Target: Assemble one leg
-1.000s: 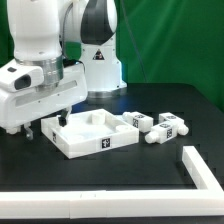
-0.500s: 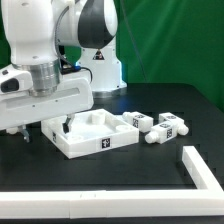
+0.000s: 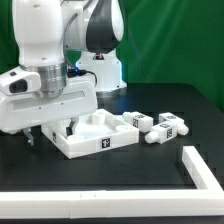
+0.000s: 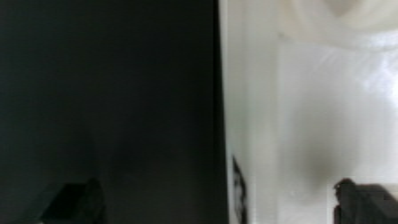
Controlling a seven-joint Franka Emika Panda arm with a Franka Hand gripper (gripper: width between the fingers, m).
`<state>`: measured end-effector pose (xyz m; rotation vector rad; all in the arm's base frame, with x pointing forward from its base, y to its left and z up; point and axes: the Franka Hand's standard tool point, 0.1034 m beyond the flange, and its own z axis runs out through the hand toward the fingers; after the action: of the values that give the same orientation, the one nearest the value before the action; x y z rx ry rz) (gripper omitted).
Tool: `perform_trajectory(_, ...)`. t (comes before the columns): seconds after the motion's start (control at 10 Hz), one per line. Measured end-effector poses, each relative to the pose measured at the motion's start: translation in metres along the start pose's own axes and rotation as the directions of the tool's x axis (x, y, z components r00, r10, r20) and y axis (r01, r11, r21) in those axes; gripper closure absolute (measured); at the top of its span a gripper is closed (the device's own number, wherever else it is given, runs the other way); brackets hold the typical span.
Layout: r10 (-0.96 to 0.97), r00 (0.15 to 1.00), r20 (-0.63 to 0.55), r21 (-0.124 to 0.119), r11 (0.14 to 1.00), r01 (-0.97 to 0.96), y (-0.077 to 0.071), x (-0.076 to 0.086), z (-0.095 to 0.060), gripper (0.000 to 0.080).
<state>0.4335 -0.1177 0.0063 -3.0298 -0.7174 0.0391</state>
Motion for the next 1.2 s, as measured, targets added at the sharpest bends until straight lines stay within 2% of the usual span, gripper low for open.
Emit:
perform_trajectory(0.1, 0.001, 1.000, 0.000, 0.000, 1.000, -0.001, 0.0002, -0.0001, 0.0002, 0.0150)
perform_trajectory(0.2, 0.001, 1.000, 0.000, 0.000, 1.000, -0.001, 0.0001, -0.0002, 0.0003, 0.0249)
perform_trajectory(0.3, 0.001, 1.000, 0.000, 0.000, 1.000, -0.001, 0.0001, -0.0003, 0.0004, 0.0384)
perform_trajectory(0.4, 0.001, 1.000, 0.000, 0.000, 1.000, -0.001, 0.0000, -0.0004, 0.0006, 0.0384)
perform_trajectory(0.5, 0.001, 1.000, 0.001, 0.000, 1.000, -0.001, -0.0001, -0.0005, 0.0007, 0.0583)
perform_trajectory(0.6, 0.001, 1.000, 0.001, 0.000, 1.000, -0.001, -0.0001, -0.0005, 0.0009, 0.0714)
perform_trajectory(0.9, 0.001, 1.000, 0.001, 0.000, 1.000, -0.001, -0.0001, -0.0006, 0.0010, 0.0756)
perform_trajectory(1.2, 0.195, 0.981, -0.025, -0.020, 0.981, -0.195, 0.0087, 0.0066, -0.0084, 0.0756)
